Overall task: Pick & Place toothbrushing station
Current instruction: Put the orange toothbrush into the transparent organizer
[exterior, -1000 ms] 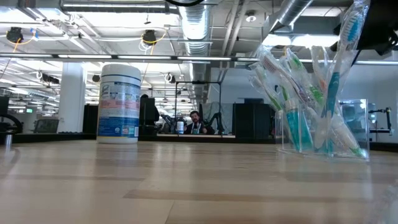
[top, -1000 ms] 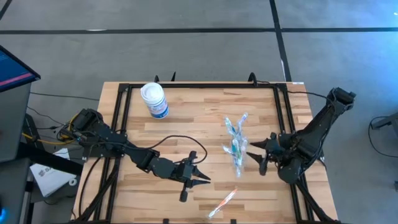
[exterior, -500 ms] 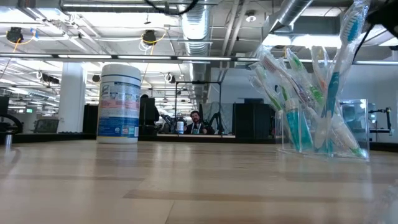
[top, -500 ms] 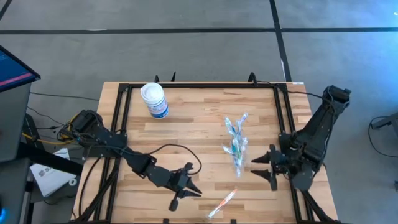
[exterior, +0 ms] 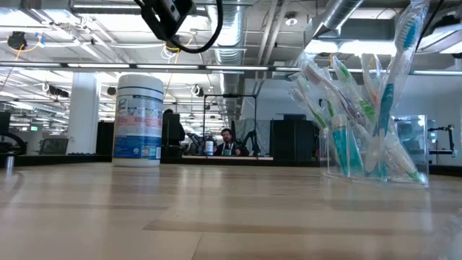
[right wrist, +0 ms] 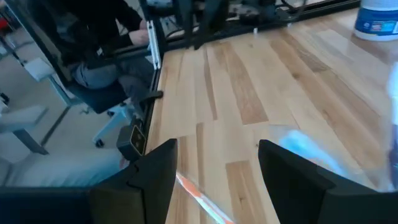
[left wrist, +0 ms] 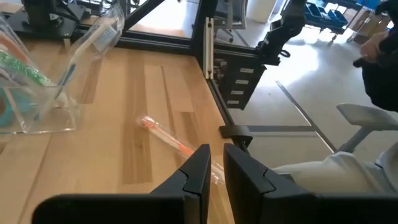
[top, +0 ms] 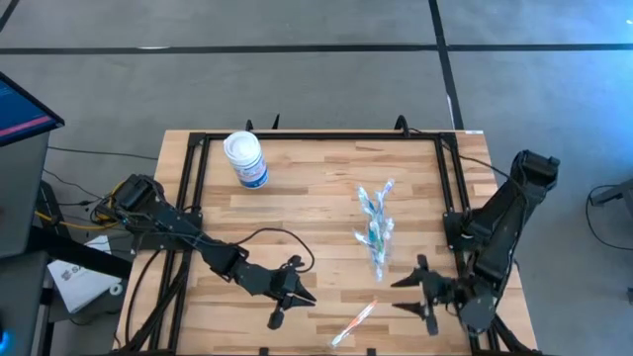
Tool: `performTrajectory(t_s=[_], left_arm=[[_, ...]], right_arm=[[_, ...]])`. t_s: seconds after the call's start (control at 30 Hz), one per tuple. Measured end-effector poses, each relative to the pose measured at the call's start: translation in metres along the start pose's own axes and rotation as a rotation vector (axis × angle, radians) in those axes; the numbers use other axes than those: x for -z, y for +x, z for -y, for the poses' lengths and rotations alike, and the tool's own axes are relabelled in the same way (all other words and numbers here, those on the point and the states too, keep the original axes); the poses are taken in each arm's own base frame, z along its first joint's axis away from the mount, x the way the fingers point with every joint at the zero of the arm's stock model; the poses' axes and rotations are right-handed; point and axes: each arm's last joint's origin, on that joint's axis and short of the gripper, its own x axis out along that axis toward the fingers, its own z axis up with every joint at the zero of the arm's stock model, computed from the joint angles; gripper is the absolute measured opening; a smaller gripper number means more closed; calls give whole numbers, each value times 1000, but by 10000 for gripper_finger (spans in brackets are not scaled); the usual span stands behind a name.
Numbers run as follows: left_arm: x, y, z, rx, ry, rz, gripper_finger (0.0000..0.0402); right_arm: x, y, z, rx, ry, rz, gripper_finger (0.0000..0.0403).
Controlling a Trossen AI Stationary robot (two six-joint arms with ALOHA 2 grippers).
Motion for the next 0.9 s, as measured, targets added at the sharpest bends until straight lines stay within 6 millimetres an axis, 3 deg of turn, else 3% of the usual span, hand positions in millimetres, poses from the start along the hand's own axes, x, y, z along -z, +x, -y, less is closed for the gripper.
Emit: performTrajectory(t_s=[0.33,0.63,0.9], left_arm=[[-1,0,0,0,9,12,39],[-1,0,0,0,16,12,39],[-1,0,0,1,17,11,39]], right_arm=[[13,39,-40,-8,-85,-113,215],[15,97,-65,-63,-168,-249,215],[10,135,-74,-12,-324,-422,198]])
